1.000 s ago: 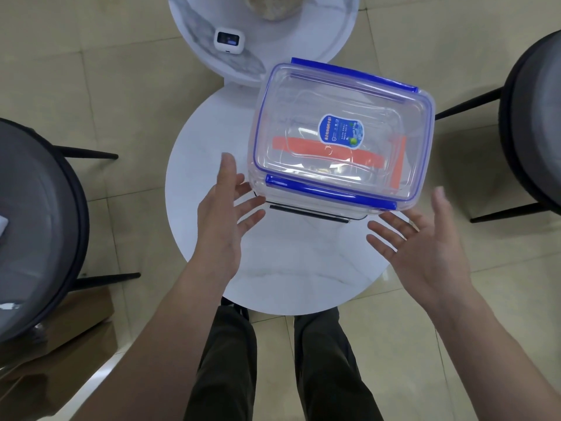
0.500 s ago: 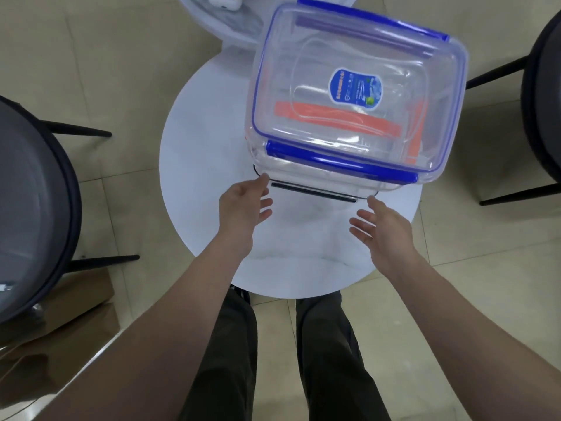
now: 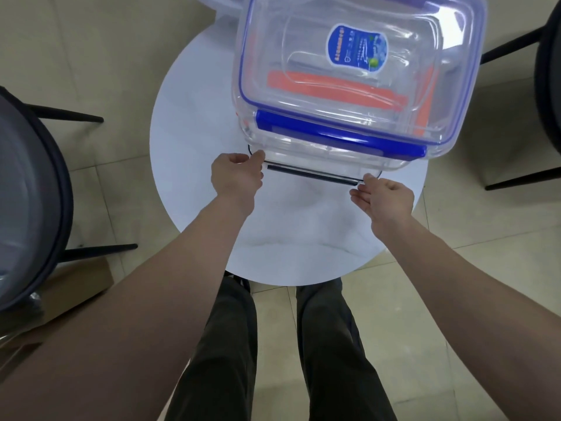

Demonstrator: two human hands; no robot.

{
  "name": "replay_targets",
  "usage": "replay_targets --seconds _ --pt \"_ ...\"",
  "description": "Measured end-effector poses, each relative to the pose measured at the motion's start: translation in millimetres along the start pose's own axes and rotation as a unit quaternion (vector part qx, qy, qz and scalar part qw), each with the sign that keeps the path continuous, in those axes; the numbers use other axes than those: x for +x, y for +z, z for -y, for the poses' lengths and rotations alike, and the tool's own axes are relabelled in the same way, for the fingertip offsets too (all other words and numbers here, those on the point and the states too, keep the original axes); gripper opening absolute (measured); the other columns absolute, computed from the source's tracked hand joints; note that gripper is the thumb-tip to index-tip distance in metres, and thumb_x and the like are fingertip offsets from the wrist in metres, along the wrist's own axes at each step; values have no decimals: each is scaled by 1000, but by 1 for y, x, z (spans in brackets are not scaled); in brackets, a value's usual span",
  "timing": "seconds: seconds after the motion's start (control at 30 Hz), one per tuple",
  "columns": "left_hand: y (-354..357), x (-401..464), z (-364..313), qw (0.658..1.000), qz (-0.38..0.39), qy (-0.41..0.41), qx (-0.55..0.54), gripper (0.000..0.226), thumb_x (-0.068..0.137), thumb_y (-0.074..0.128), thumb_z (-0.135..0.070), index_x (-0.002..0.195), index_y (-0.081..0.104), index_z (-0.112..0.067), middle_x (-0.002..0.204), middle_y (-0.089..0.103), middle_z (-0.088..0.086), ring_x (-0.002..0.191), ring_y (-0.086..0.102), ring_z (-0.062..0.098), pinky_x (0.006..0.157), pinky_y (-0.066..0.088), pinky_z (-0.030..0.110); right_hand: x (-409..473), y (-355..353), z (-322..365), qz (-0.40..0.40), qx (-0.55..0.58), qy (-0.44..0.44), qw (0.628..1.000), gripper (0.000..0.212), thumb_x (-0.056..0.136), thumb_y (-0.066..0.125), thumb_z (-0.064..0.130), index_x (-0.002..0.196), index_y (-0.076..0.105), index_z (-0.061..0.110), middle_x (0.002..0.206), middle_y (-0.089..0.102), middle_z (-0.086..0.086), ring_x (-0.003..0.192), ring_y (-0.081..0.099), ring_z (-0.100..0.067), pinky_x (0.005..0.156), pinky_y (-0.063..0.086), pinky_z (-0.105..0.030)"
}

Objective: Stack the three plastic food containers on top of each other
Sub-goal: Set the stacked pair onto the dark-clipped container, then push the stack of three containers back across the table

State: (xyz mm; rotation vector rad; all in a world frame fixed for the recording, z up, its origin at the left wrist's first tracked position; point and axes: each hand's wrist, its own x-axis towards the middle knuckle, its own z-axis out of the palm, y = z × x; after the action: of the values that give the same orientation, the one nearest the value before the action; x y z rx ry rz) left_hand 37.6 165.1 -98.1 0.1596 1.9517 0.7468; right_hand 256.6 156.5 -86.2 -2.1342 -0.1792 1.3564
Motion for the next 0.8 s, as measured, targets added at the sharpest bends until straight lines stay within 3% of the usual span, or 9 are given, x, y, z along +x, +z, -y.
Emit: replay_targets --seconds 0.2,0.37,0.7,0.8 --pt "0 6 6 1000 -15 -15 -4 22 87 78 -28 98 65 -15 98 75 7 83 74 21 77 64 33 3 1 5 14 7 23 1000 11 94 66 7 101 63 -1 99 73 -20 79 76 -28 75 64 -33" --pt "3 8 3 1000 -8 -16 -10 22 88 78 -27 77 59 -24 85 71 -3 84 74 18 79 63 31 8 -1 9 27 -16 34 999 25 93 67 6 115 64 -5 106 73 -22 88 77 -32 79 64 -36" --pt "12 16 -8 1000 3 12 12 22 87 79 -28 77 61 -22 83 72 0 80 74 18 70 61 28 16 -3 18 35 -35 33 998 30 92 68 6 117 62 -8 103 74 -24 82 77 -31 70 64 -32" --pt "16 21 -16 999 21 16 24 18 87 79 -27 89 66 -14 94 75 7 83 75 21 77 63 33 19 -2 25 37 -32 33 998 33 91 68 5 119 61 -12 98 73 -23 76 76 -29 64 64 -29"
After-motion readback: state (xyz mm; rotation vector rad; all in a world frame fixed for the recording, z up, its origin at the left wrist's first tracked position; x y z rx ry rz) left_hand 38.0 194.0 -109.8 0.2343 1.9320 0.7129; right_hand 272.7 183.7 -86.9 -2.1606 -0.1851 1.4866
